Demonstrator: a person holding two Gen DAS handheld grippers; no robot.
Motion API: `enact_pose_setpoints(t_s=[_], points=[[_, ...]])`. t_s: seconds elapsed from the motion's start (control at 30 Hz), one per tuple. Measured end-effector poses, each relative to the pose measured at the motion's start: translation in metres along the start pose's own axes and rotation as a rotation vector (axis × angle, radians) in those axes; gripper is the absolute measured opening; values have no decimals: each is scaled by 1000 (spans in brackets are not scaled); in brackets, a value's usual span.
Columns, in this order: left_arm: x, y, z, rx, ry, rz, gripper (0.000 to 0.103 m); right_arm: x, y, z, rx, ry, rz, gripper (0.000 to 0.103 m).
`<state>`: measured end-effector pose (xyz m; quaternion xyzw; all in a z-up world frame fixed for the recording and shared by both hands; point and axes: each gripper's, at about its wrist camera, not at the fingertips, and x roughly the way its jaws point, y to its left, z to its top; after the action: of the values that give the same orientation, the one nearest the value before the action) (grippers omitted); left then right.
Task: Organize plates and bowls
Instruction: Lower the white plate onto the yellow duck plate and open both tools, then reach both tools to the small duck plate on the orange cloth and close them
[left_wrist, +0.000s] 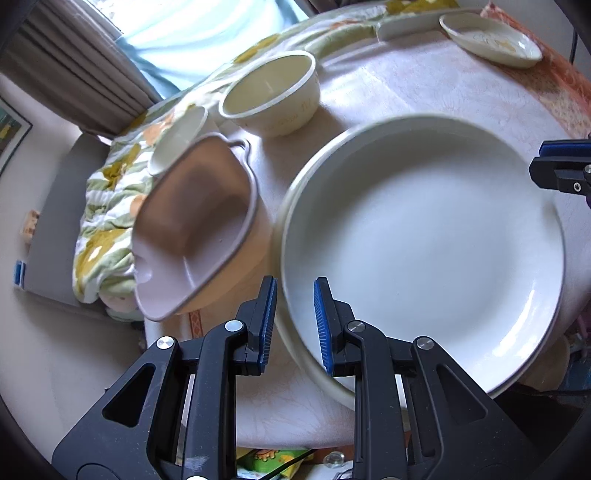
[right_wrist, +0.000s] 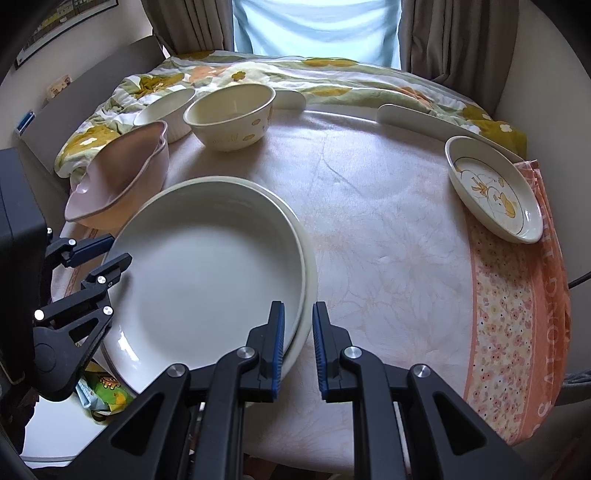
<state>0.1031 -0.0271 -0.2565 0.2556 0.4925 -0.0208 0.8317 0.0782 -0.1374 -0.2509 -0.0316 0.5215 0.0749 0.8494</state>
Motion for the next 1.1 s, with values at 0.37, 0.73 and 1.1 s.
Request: enact_pose_setpoints(t_s=[0.37, 0.73, 1.1], points=[[-90, 35, 62, -116, -303, -239, 103, -76, -55, 4, 230, -154, 41, 103], [-82, -18, 220, 4, -287, -735, 103, -158, -171, 1, 480, -271, -187, 103], [26, -126, 320, 108, -56, -712, 89, -56, -273, 25, 705, -182, -8, 92]])
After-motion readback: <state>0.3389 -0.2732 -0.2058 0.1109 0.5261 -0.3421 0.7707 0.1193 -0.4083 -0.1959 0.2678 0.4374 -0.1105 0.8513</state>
